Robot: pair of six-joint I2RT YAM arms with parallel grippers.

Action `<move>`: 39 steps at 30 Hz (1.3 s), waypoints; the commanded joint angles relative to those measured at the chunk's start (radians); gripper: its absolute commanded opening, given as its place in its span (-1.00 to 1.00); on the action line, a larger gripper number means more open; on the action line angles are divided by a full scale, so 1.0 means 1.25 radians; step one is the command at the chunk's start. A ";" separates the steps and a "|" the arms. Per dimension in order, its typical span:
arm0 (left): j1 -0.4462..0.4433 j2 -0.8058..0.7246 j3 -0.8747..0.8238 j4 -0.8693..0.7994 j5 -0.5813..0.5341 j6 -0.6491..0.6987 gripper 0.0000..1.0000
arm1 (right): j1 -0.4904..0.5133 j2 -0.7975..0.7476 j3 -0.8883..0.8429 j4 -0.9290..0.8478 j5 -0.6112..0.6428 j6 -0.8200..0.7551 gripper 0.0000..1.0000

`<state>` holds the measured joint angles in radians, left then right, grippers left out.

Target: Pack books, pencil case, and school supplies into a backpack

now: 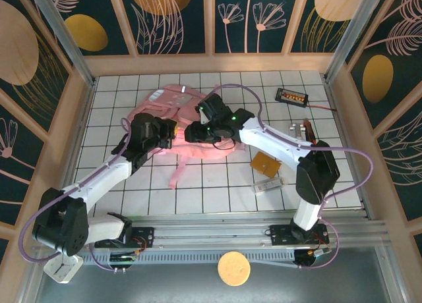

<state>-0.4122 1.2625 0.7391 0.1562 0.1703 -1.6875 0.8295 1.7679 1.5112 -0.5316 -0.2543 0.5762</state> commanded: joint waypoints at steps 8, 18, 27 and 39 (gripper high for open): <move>-0.022 -0.003 0.078 0.105 0.038 -0.010 -1.00 | 0.049 -0.050 0.053 -0.121 0.113 0.102 -0.03; -0.038 0.002 0.099 0.095 0.034 -0.012 -1.00 | 0.046 0.000 0.047 -0.075 0.170 0.077 -0.03; -0.047 0.006 0.117 0.096 0.033 -0.020 -1.00 | 0.046 0.059 0.120 -0.112 0.288 0.065 -0.16; -0.051 0.031 0.147 0.100 0.053 -0.024 -1.00 | 0.048 0.081 0.156 -0.105 0.388 0.042 -0.38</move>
<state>-0.4549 1.3182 0.8513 0.1448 0.1646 -1.7073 0.8902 1.8439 1.6611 -0.6910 0.1394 0.6548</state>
